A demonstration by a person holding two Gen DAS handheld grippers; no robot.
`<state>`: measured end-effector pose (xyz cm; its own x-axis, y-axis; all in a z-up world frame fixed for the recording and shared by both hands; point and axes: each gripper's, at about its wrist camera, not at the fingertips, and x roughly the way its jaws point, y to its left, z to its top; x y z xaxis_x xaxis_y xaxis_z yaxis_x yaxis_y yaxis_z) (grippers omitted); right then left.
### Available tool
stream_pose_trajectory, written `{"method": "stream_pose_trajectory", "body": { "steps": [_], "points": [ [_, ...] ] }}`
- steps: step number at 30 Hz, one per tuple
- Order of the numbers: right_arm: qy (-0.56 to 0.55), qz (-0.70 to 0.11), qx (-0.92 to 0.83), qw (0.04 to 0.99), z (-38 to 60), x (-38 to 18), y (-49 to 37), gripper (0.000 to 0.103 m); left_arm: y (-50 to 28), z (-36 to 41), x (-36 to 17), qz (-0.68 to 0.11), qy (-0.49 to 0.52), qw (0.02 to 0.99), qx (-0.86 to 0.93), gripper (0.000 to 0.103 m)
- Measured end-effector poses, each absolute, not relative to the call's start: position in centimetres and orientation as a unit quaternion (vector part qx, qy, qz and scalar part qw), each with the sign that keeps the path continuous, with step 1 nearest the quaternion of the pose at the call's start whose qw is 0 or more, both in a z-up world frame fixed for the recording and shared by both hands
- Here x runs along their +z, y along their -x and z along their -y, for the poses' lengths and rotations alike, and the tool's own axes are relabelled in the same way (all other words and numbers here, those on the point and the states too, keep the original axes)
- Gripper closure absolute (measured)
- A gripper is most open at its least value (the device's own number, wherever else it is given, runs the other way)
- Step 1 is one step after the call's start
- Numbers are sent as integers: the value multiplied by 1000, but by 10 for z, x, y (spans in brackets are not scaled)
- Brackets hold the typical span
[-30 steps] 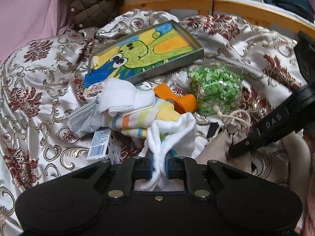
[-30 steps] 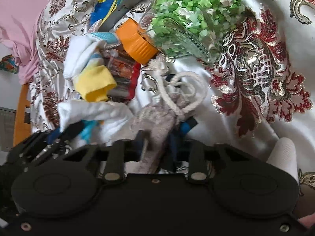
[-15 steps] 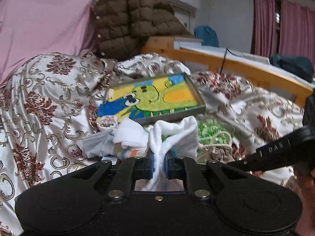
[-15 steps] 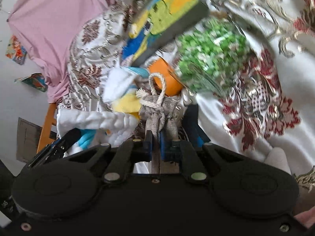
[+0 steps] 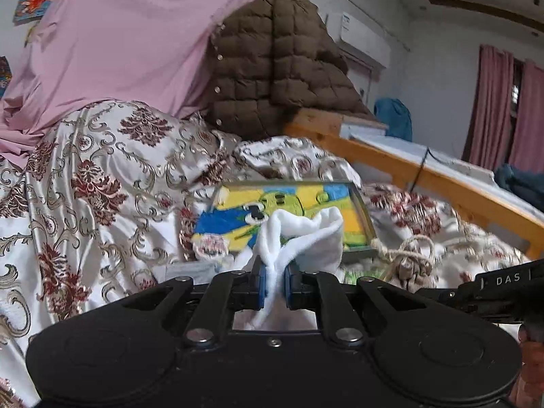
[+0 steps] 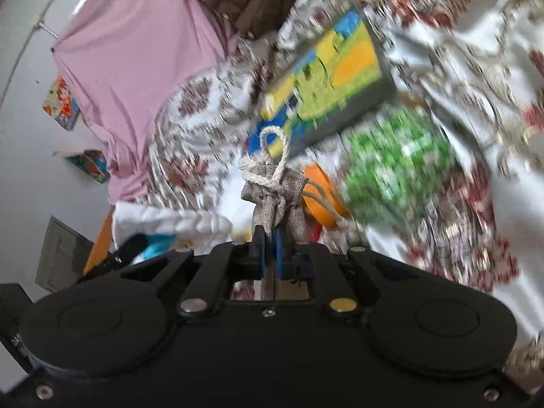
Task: Organize soft objects
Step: 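Carry the white cloth onto the painting tray with the left tool while the right tool carries the pouch there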
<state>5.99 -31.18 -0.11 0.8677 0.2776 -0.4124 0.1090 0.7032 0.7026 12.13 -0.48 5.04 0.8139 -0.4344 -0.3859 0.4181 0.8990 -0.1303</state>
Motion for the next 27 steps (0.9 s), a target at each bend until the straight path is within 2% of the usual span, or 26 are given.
{"method": "stream_pose_trajectory", "body": {
  "steps": [7, 14, 22, 27],
  "points": [
    [-357, -191, 58, 913, 335, 40, -112, 102, -170, 24, 69, -223, 60, 948, -218, 92],
    [-375, -134, 33, 917, 385, 53, -180, 102, -238, 78, 73, -233, 36, 952, -196, 92],
    [-401, -115, -14, 909, 450, 50, -244, 102, -318, 140, 58, -242, 49, 952, -180, 92],
    [-386, -145, -48, 910, 475, 30, -276, 102, -351, 179, 28, -270, 52, 946, -174, 92]
  ]
}}
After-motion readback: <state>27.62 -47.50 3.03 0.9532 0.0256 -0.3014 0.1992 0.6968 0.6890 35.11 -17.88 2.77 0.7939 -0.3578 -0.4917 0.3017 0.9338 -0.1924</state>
